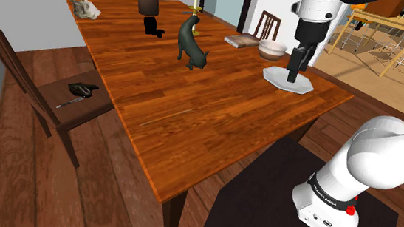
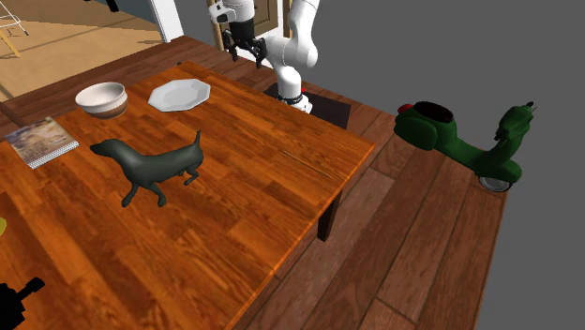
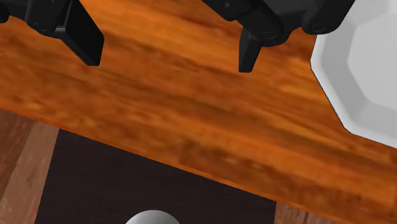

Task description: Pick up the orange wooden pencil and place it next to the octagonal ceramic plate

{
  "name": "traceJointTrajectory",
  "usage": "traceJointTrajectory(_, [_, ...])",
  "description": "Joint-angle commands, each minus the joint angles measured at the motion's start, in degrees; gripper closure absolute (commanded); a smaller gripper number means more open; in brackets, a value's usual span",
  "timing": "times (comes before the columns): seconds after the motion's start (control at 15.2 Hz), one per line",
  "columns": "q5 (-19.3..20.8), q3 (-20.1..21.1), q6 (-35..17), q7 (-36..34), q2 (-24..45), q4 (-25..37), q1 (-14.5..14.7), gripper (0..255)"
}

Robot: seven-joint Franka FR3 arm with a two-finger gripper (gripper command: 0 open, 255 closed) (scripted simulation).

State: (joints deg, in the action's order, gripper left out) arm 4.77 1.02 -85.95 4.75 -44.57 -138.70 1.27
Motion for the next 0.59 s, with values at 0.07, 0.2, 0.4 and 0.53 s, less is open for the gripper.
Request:
traceJointTrajectory(0.07, [0.11,0.21,-1.83,1.26,1.51,0.21,0.86,0])
traceJointTrajectory(0.2, [0.31,0.68,-5.37,3.73,4.53,0.74,2.56,0])
traceJointTrajectory(0.4, [0.60,1.53,-10.39,7.37,9.01,1.80,5.00,0])
traceJointTrajectory(0.53, [0.79,2.19,-13.56,9.73,11.94,2.65,6.56,0])
